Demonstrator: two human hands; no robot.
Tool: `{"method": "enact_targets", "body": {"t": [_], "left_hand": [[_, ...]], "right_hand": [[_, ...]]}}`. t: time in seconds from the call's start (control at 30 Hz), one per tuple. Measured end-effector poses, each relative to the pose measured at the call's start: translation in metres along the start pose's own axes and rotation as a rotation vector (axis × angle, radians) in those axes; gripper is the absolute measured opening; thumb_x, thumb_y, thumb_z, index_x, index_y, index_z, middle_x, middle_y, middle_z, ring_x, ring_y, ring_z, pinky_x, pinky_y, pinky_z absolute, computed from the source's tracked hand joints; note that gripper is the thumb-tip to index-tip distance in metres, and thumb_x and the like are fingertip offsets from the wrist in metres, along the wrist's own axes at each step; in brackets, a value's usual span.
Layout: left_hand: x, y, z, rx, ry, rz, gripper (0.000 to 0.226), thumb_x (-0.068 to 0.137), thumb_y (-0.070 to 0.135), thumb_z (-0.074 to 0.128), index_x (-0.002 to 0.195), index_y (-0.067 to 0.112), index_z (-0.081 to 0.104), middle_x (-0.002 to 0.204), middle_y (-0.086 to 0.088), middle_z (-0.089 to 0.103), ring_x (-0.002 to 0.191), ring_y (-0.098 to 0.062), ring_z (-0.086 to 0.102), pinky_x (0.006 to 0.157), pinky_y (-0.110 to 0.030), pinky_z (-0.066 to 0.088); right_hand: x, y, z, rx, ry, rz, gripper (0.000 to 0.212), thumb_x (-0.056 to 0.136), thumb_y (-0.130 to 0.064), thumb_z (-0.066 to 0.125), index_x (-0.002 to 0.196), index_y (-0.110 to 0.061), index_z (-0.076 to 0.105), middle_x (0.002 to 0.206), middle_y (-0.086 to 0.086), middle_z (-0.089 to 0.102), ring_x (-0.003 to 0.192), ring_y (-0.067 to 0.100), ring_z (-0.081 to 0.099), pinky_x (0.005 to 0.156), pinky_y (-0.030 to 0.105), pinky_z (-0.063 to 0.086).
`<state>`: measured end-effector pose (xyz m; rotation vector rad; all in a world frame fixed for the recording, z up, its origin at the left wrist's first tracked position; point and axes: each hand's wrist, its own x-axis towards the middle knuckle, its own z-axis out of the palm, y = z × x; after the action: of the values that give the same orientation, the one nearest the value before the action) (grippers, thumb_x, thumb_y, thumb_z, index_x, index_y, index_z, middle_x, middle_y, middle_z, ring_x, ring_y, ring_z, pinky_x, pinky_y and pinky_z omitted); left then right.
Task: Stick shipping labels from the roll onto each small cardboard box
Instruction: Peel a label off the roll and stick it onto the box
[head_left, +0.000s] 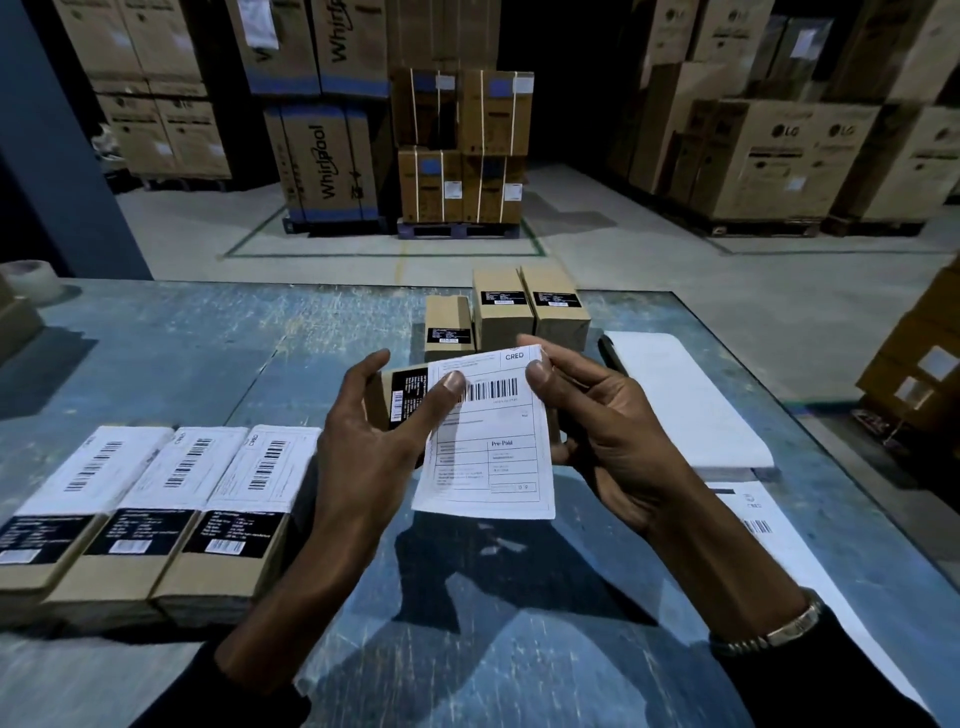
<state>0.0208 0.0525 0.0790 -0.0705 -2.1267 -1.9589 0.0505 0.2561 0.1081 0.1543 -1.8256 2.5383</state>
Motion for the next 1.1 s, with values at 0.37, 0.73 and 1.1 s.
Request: {"method": "enact_targets", "body": {"t": [0.37,0.73,1.1], "left_hand": [[0.001,0.002,-0.005,-0.048,0.06,-0.019,0.089,0.059,0.076,0.091,0.137,0.046,0.062,0.11,0.012,0.08,0.101,-0.012,0.079,0.09,-0.048,0.065],[-0.001,0.008,-0.004,-0.093,0.052,-0.021,0.09,0.064,0.062,0.093,0.145,0.041,0.061,0.121,0.009,0.078,0.105,-0.013,0.078,0.08,-0.038,0.068],[0.002,0.008,-0.004,-0.179,-0.007,-0.125,0.088,0.067,0.05,0.09,0.149,0.034,0.06,0.119,-0.002,0.079,0.092,-0.015,0.081,0.066,-0.025,0.064]], "right_hand": [[0.002,0.0,-0.006,0.105,-0.093,0.033,0.051,0.089,-0.026,0.07,0.14,-0.018,0.067,0.132,0.014,0.074,0.111,0.023,0.075,0.073,0.038,0.067],[0.003,0.003,-0.012,0.149,-0.158,0.028,0.051,0.096,-0.013,0.061,0.147,-0.015,0.061,0.141,0.014,0.069,0.127,0.027,0.068,0.09,0.042,0.065],[0.002,0.002,-0.018,0.047,-0.203,0.034,0.059,0.09,-0.003,0.072,0.147,-0.017,0.061,0.142,0.022,0.066,0.132,0.043,0.064,0.099,0.059,0.058]]}}
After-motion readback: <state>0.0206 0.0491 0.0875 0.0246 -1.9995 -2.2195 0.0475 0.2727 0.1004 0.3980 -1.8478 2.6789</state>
